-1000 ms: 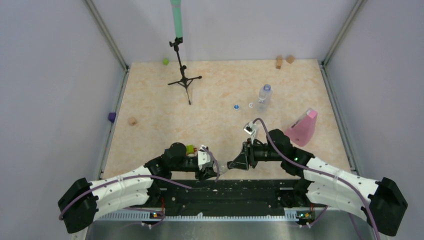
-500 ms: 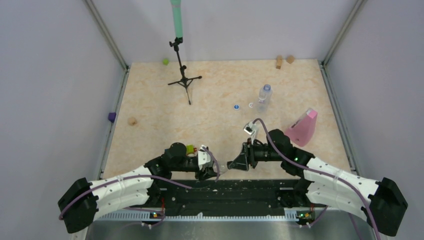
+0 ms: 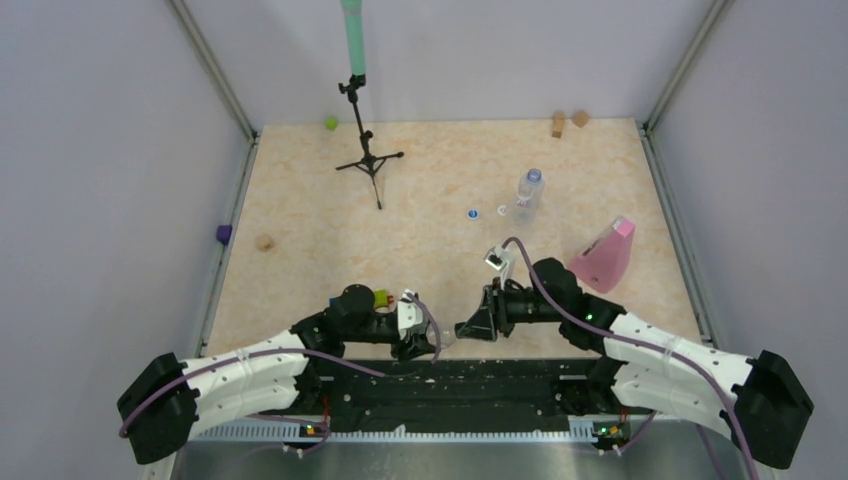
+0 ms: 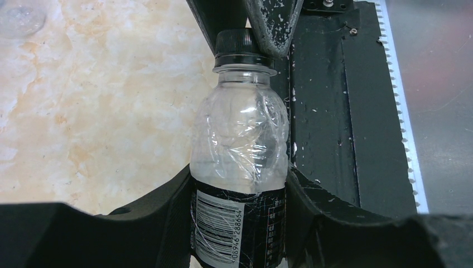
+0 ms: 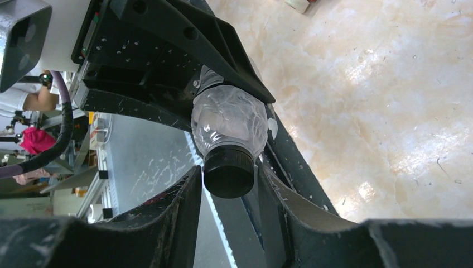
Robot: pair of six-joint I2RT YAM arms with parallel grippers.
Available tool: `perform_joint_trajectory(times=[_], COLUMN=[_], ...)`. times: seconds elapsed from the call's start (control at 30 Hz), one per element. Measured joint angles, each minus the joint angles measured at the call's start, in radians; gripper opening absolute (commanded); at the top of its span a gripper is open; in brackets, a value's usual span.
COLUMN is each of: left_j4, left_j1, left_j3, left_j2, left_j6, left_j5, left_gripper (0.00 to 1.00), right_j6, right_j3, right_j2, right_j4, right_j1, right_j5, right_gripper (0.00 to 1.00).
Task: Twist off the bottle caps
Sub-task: Unscrew the bottle cap from the plastic bottle.
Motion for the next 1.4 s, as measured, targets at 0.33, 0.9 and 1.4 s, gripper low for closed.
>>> perform_joint_trajectory(times=[0.33,0.9,1.4], left_j4=[-0.002,0.045,0.07], left_j1=[0.0,0.013,0.015], left_j3=[0.0,-0.012,-0.019], left_j2=[0.0,0.0,0.031], left_j6=[0.0,-0.039,-0.069], left_j5=[-0.001,0.026,0.137], left_gripper=[0.0,0.0,0.0], right_j6=[-0.008,-0.418,-1.198], right_j3=[-0.005,-0.109,-0.115], right_j2=[0.013,-0.024,-0.066], right_j4=[0.008,0.275,0.198], right_j1=[-0.004,-0.006,0.017], right_j5=[-0.013,-0.112,-0.305], right_gripper=[0.0,0.0,0.0])
